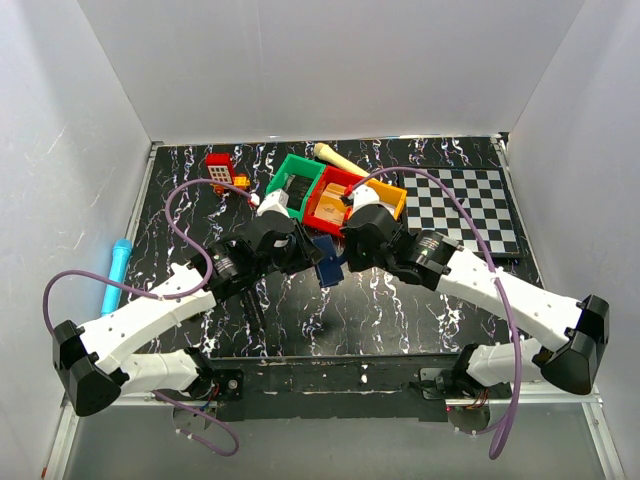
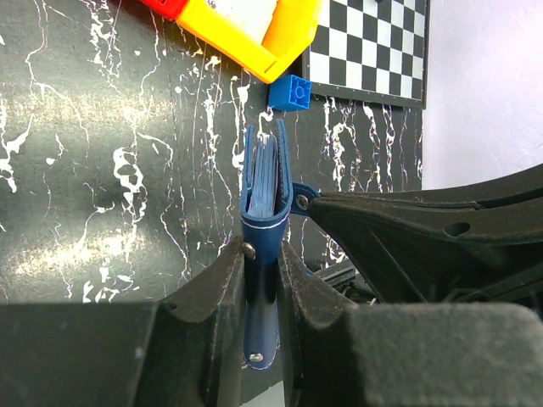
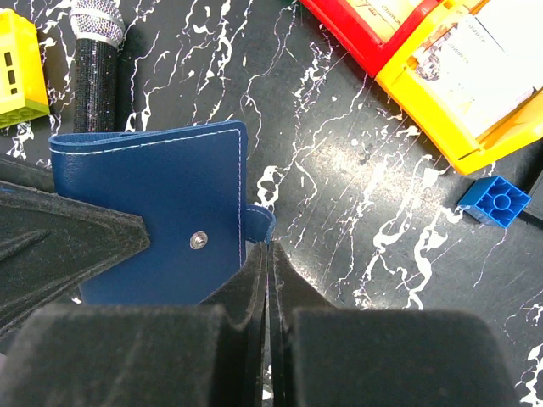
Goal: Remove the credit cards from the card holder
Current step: Open the card holder at the center of the board.
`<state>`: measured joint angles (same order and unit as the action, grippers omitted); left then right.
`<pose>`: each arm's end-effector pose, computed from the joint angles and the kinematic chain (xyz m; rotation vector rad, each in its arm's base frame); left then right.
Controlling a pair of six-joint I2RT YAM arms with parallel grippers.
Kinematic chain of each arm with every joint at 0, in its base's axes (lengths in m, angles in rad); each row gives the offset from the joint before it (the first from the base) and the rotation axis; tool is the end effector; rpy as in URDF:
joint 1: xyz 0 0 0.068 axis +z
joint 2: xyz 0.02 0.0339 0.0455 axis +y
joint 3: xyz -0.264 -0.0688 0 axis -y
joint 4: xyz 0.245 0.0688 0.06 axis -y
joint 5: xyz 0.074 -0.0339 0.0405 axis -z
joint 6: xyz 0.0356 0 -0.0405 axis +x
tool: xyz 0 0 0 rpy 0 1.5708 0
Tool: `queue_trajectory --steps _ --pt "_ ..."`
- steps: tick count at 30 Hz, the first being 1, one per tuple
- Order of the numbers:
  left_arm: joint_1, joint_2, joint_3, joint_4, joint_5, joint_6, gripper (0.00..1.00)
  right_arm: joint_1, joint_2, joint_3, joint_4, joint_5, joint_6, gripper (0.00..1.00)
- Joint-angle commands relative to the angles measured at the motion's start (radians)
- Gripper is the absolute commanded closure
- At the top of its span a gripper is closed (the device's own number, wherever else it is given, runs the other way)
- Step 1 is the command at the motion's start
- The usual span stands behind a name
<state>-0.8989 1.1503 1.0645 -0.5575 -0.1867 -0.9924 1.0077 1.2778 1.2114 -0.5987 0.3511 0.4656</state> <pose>0.1600 -0.1905 0.3279 -0.2180 2.3234 -0.8176 0.1581 0.2275 0.3436 -0.4088 2.1849 0.4329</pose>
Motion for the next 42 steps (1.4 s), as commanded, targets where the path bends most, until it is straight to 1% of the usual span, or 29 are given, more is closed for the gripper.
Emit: queue_trajectory --steps 1,5,11,14,15,17,20,23,25,27,30,33,37,39,42 --pt "0.000 -0.037 -0.001 0.027 -0.002 0.006 1.00 -0.021 -0.034 -0.015 0.008 -0.021 0.016 0.99" --pt "0.002 -0.053 -0.043 0.089 0.036 0.058 1.00 -0.057 -0.057 -0.036 0.005 -0.047 0.034 0.99" --pt "0.005 -0.152 -0.181 0.328 0.131 0.184 1.00 -0.096 -0.103 -0.070 -0.016 -0.070 0.041 0.99" --pt "0.018 -0.198 -0.234 0.387 0.182 0.215 1.00 -0.104 -0.139 -0.081 -0.038 -0.070 0.039 0.79" --pt "0.025 -0.224 -0.253 0.410 0.217 0.227 1.00 -0.106 -0.156 -0.082 -0.041 -0.067 0.039 0.70" --pt "0.038 -0.263 -0.305 0.474 0.249 0.248 1.00 -0.104 -0.199 -0.085 -0.041 -0.070 0.035 0.59" --pt "0.060 -0.322 -0.371 0.544 0.272 0.265 1.00 -0.104 -0.265 -0.092 -0.004 -0.121 0.002 0.50" --pt "0.086 -0.340 -0.382 0.548 0.314 0.302 1.00 -0.104 -0.331 -0.124 0.071 -0.240 -0.028 0.46" --pt "0.119 -0.339 -0.380 0.550 0.374 0.319 1.00 -0.104 -0.388 -0.154 0.141 -0.317 -0.031 0.45" --pt "0.156 -0.334 -0.379 0.551 0.449 0.322 1.00 -0.104 -0.411 -0.147 0.152 -0.398 -0.031 0.45" --pt "0.210 -0.310 -0.386 0.594 0.552 0.314 1.00 -0.104 -0.397 -0.099 0.137 -0.549 -0.051 0.45" --pt "0.225 -0.278 -0.382 0.613 0.592 0.302 1.00 -0.095 -0.364 -0.084 0.172 -0.645 -0.028 0.47" --pt "0.226 -0.238 -0.380 0.689 0.667 0.279 1.00 -0.070 -0.304 -0.066 0.186 -0.672 -0.027 0.49" --pt "0.226 -0.238 -0.382 0.712 0.694 0.279 1.00 -0.072 -0.285 -0.070 0.189 -0.644 -0.027 0.51" --pt "0.224 -0.262 -0.383 0.723 0.731 0.300 1.00 -0.087 -0.305 -0.101 0.200 -0.583 -0.025 0.54"
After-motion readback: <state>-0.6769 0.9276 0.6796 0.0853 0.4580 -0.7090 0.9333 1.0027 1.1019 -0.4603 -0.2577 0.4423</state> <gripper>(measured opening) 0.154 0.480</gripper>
